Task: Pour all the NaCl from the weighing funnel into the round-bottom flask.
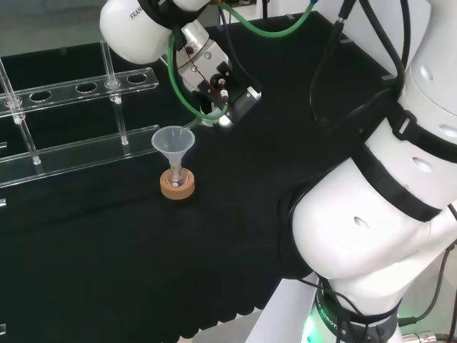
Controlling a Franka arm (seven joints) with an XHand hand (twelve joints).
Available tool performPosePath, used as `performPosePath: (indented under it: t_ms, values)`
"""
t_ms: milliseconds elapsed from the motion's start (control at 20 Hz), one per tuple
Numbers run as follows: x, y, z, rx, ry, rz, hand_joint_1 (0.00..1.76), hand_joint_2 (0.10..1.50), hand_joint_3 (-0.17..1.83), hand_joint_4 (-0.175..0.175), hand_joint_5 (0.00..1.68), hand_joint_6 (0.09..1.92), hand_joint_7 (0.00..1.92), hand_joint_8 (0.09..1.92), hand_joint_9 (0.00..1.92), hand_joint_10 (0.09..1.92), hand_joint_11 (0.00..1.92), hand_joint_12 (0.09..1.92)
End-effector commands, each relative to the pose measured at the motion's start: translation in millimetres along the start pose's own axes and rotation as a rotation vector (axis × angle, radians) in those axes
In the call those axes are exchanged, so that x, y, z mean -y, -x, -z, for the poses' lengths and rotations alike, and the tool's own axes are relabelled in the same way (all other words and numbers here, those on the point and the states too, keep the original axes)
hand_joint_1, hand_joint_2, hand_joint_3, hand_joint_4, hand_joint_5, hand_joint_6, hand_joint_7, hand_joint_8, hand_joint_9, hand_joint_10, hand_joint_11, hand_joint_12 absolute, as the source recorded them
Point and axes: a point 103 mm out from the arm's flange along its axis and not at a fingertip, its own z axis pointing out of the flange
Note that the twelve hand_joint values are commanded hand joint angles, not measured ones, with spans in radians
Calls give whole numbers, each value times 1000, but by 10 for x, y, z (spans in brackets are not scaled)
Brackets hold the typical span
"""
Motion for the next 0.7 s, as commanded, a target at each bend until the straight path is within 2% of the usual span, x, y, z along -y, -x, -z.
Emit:
performPosePath:
  t_ms: [50, 700]
  values:
    - [0, -25, 15, 32, -6, -1, 1143, 1020, -175, 175, 1484, 134, 640, 660, 1066, 203, 943, 928]
    - [-12, -87, 58, 90, -23, -7, 1143, 1021, -175, 175, 1484, 135, 627, 659, 1063, 199, 940, 929]
